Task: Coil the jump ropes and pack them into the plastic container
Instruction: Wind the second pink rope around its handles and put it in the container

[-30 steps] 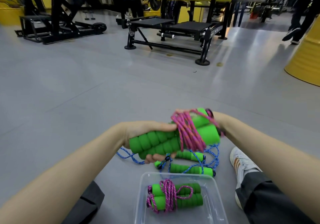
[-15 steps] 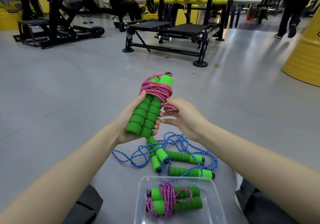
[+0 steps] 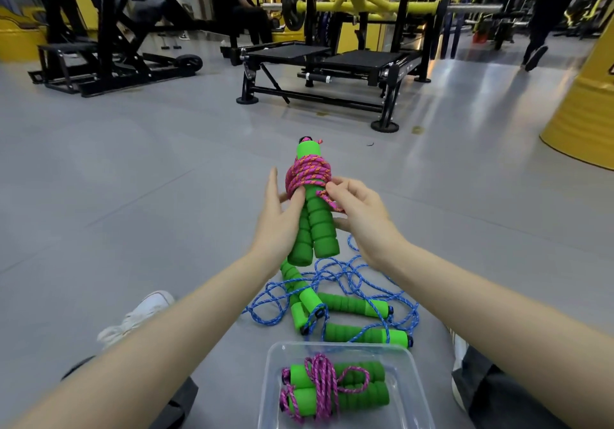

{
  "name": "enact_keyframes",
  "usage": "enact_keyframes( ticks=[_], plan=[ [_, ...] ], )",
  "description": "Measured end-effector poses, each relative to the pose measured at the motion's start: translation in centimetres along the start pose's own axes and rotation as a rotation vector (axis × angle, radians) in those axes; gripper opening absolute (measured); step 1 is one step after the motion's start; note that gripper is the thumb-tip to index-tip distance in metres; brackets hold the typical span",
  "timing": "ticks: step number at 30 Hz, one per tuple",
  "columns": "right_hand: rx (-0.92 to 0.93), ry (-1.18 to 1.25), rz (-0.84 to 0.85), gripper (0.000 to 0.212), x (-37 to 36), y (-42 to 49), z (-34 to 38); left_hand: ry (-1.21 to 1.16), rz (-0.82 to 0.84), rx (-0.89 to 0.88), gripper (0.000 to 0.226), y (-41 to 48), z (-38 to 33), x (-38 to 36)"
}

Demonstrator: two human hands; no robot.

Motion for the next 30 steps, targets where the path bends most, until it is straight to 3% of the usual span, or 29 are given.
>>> enact_keyframes(
  ticks=[3,6,8,10,13,17,20,22,27,30],
  plan=[
    [0.098,-0.101,0.004,0.029,0.0,-0.4,0.3,-0.090,0.061,0.031,0.039,0.1,-0.8,0.0],
    [0.171,-0.229,0.035,0.028,-0.4,-0.5,0.7,-0.195,0.039,0.183,0.028,-0.2,-1.6,0.3],
    [0.206,-0.287,0.095,0.028,-0.8,-0.8,1.0,-0.177,0.005,0.230,0.041,0.2,-1.6,0.7],
    [0.226,-0.304,0.174,0.029,-1.4,-1.4,1.3,-0.137,-0.047,0.219,0.070,0.5,-1.5,1.4],
    [0.256,-0.301,0.190,0.030,-2.3,-1.9,1.3,-0.223,-0.071,0.230,0.073,0.5,-0.8,1.7],
    [0.144,-0.068,0.122,0.021,-2.4,-1.3,2.4,-0.316,-0.040,0.203,0.053,0.4,-0.4,1.4],
    [0.062,0.124,0.101,0.051,-1.8,-0.6,3.3,-0.306,0.008,0.202,0.048,0.1,-0.6,1.0],
    [0.045,0.133,0.074,0.052,-1.6,-0.1,3.5,-0.298,0.038,0.195,0.047,-0.2,-0.7,0.5],
    [0.120,-0.126,0.095,0.018,-0.6,0.6,3.1,-0.312,0.104,0.228,0.047,-0.9,-0.4,-0.8],
    [0.277,-0.372,0.119,0.020,-0.4,0.2,3.3,-0.312,0.114,0.236,0.052,-1.0,0.1,-1.0]
  ],
)
Point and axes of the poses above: each hand's wrist, its own y-axis towards the middle knuckle, its own x-axis out of the back of the hand, z = x × y, the point moved 4 cm from there along y, towards the middle knuckle, and after that the axes turned 4 degrees about -z, right-handed, at the moved point
